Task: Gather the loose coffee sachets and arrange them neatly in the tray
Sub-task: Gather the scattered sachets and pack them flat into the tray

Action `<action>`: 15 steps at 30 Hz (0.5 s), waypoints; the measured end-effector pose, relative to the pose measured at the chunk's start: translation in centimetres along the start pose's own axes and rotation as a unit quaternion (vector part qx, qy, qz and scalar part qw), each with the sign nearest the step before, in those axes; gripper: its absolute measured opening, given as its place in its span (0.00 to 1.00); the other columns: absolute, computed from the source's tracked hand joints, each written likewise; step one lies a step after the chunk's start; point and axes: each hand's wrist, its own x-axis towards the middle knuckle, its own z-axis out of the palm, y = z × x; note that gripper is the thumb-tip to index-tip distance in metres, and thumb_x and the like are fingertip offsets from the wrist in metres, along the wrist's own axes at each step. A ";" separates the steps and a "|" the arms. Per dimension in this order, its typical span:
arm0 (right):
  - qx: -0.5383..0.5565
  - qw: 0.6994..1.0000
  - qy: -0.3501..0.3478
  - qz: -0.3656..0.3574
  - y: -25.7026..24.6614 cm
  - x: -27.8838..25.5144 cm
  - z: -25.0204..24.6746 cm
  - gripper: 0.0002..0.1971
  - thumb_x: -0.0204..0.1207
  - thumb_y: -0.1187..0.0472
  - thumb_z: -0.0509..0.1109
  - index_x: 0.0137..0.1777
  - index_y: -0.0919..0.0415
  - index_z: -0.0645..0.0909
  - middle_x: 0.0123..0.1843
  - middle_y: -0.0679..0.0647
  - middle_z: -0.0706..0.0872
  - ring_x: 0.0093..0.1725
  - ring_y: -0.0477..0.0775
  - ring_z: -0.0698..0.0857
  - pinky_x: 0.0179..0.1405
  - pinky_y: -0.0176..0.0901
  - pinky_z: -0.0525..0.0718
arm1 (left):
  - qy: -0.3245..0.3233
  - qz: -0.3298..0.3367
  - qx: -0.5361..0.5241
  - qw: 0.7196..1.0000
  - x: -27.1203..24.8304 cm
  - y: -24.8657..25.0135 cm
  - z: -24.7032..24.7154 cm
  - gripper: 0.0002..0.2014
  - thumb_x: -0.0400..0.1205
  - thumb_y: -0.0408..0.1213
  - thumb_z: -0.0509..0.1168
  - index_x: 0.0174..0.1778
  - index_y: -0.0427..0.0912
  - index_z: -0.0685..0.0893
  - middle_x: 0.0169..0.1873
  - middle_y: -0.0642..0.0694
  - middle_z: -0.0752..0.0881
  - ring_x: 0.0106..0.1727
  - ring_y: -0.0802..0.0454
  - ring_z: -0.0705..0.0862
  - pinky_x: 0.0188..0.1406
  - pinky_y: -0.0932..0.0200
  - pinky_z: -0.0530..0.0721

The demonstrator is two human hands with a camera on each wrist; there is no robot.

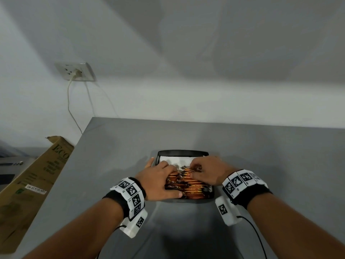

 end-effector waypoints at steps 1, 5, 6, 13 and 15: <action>-0.007 1.000 0.004 -0.006 0.0 0.1 0.0 0.17 0.80 0.42 0.65 0.64 0.45 0.84 0.57 0.44 0.89 0.57 0.48 0.86 0.72 0.52 0.78 | 0.001 -0.001 0.001 1.000 0.0 -0.1 0.1 0.43 0.74 0.77 0.56 0.80 0.55 0.65 0.69 0.54 0.75 0.73 0.52 0.76 0.86 0.36 0.40; -0.028 0.999 0.039 -0.020 0.2 0.3 -0.1 0.15 0.83 0.43 0.61 0.63 0.44 0.82 0.52 0.45 0.90 0.52 0.49 0.87 0.69 0.53 0.79 | 0.008 -0.001 -0.003 1.000 0.2 -0.2 0.2 0.38 0.76 0.73 0.56 0.78 0.56 0.67 0.71 0.55 0.77 0.75 0.52 0.74 0.86 0.35 0.41; -0.031 0.998 0.044 -0.021 0.2 0.2 -0.1 0.16 0.83 0.41 0.61 0.63 0.44 0.82 0.52 0.45 0.90 0.52 0.49 0.87 0.69 0.52 0.79 | 0.011 -0.003 -0.004 1.000 0.2 -0.1 0.2 0.37 0.77 0.73 0.56 0.78 0.56 0.67 0.72 0.54 0.77 0.76 0.52 0.74 0.86 0.34 0.42; 0.037 0.999 0.026 0.004 0.3 0.0 0.3 0.19 0.77 0.38 0.68 0.63 0.44 0.85 0.57 0.42 0.90 0.56 0.45 0.87 0.68 0.50 0.83 | 0.054 0.030 0.003 0.998 0.3 0.1 0.6 0.34 0.75 0.72 0.57 0.76 0.62 0.69 0.68 0.56 0.76 0.73 0.52 0.72 0.84 0.34 0.52; 0.063 0.998 0.021 0.019 0.3 0.2 0.3 0.17 0.75 0.41 0.71 0.61 0.44 0.86 0.57 0.41 0.90 0.55 0.44 0.87 0.65 0.51 0.86 | 0.059 0.045 0.004 0.997 0.3 0.3 0.8 0.32 0.75 0.71 0.56 0.73 0.62 0.71 0.67 0.57 0.77 0.72 0.53 0.72 0.84 0.36 0.49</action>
